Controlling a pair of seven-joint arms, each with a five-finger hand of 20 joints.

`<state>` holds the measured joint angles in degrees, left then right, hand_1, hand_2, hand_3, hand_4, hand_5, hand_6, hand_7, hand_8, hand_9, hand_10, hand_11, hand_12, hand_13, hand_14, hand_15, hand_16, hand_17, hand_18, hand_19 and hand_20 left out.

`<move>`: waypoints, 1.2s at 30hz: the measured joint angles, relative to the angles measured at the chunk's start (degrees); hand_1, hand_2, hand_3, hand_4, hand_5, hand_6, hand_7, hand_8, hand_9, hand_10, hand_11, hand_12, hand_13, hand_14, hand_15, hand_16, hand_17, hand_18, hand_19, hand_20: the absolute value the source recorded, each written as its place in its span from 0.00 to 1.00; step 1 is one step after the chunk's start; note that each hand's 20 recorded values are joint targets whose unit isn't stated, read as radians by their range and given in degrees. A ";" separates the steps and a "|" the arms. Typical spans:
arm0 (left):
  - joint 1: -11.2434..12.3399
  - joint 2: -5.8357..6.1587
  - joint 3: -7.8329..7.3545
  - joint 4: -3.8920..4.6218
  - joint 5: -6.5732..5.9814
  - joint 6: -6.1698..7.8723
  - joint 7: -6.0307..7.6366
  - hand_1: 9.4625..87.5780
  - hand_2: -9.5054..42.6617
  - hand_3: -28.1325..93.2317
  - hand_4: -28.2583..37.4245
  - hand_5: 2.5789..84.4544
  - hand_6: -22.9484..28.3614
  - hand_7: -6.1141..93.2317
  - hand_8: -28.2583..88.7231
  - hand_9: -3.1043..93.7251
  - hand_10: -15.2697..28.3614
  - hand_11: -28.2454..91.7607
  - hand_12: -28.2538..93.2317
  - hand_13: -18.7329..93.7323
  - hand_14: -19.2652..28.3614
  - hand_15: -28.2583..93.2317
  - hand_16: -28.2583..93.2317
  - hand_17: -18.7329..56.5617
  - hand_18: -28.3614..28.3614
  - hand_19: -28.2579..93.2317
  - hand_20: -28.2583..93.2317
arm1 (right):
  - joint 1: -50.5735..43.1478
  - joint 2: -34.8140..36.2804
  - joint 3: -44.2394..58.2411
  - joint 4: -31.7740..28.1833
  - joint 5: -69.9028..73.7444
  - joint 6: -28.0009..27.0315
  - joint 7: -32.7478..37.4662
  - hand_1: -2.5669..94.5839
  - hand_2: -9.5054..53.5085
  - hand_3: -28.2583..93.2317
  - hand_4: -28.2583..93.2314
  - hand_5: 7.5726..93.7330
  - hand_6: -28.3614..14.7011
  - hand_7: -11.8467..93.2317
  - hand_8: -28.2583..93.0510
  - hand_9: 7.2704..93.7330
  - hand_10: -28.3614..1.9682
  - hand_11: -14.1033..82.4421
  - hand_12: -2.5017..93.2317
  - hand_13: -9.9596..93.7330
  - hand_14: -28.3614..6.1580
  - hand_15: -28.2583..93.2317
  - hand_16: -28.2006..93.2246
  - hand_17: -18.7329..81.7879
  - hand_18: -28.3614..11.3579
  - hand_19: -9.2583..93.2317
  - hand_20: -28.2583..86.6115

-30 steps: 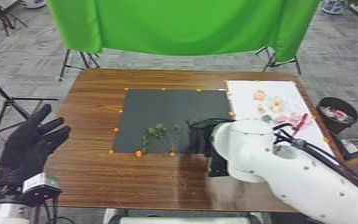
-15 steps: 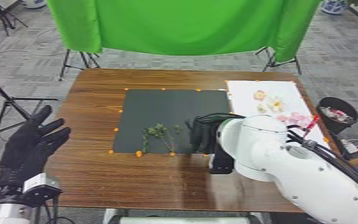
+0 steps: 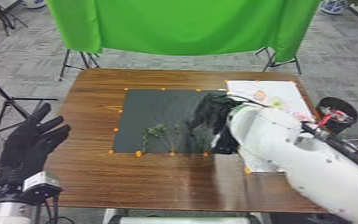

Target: Arrange flowers

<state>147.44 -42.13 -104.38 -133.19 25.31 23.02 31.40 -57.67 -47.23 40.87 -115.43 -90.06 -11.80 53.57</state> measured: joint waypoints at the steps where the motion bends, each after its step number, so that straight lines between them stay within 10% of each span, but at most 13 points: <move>1: 0.00 0.27 0.00 0.00 -0.07 0.04 0.20 0.25 0.31 0.74 0.12 0.38 0.61 0.14 0.18 0.35 0.79 0.45 0.33 0.35 0.97 0.68 0.14 0.14 1.00 0.66 0.23 | 1.25 0.75 -0.48 1.18 0.01 0.09 0.32 0.40 0.12 0.85 0.04 0.50 0.58 0.22 0.16 0.68 0.27 0.32 0.18 0.82 0.45 0.66 0.33 0.78 0.47 1.00 0.11; 11: -0.34 0.91 0.69 0.00 -0.53 0.11 0.64 0.25 0.31 0.74 0.12 0.38 0.61 0.14 0.18 0.35 0.79 0.45 0.33 0.35 0.97 0.68 0.14 0.14 1.00 0.66 0.23 | 10.40 6.08 -5.37 11.20 1.01 0.28 5.13 0.40 0.12 0.84 0.04 0.49 0.59 0.22 0.15 0.69 0.26 0.31 0.18 0.84 0.46 0.66 0.32 0.78 0.47 1.00 0.11; 36: -1.96 -0.52 0.91 0.09 0.50 -0.18 -1.19 0.26 0.31 0.75 0.12 0.38 0.61 0.14 0.18 0.35 0.79 0.45 0.33 0.35 0.98 0.69 0.14 0.14 1.00 0.66 0.23 | 7.66 9.29 -4.11 13.68 1.96 -0.37 10.73 0.41 0.13 0.84 0.04 0.53 0.59 0.22 0.15 0.74 0.25 0.32 0.18 0.87 0.47 0.66 0.33 0.81 0.48 1.00 0.15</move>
<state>145.49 -42.64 -103.46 -133.10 25.82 22.83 30.21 -50.02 -37.93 36.76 -101.75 -88.10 -12.17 64.30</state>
